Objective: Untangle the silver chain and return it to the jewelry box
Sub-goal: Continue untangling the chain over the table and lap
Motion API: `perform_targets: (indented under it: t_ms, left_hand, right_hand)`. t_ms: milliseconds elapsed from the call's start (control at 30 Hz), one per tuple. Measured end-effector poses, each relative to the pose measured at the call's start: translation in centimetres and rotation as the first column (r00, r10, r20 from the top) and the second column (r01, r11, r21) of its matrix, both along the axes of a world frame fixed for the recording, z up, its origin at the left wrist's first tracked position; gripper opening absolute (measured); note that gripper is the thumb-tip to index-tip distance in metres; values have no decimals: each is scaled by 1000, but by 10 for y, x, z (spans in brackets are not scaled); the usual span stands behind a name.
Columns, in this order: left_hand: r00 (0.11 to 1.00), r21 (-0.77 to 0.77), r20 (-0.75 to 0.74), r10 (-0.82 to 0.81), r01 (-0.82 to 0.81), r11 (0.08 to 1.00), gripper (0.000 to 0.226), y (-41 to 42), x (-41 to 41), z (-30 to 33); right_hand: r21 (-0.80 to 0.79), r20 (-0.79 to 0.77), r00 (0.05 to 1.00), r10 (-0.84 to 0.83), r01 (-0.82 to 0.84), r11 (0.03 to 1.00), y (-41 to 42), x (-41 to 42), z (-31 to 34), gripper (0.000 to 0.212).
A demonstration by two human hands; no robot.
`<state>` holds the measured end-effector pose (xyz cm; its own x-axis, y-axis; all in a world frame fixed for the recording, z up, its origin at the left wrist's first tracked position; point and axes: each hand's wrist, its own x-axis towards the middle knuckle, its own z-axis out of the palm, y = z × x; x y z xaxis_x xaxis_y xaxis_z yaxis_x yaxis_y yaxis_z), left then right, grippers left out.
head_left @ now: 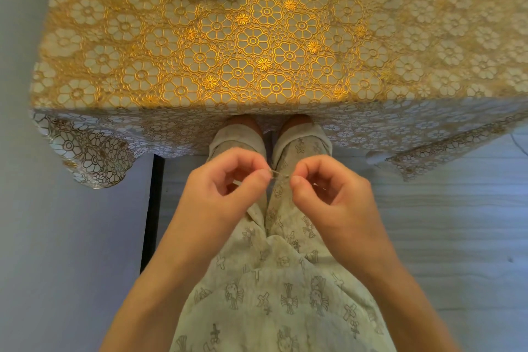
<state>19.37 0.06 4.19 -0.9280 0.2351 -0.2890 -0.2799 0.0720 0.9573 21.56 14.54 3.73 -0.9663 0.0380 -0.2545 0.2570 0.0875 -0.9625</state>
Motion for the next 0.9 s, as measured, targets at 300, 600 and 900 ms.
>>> perform_targets:
  t_ms: [300, 600, 900]
  left_hand:
    - [993, 172, 96, 70, -86, 981, 11, -1, 0, -11]
    - [990, 246, 122, 63, -92, 965, 6, 0, -1, -11]
    - [999, 32, 14, 30, -30, 999, 7, 7, 3, 1]
  right_hand:
    - [-97, 67, 998, 8, -1, 995, 6, 0, -1, 9]
    - [-139, 15, 998, 69, -66, 988, 6, 0, -3, 8]
    - [-307, 67, 997, -32, 51, 950, 3, -1, -4, 5]
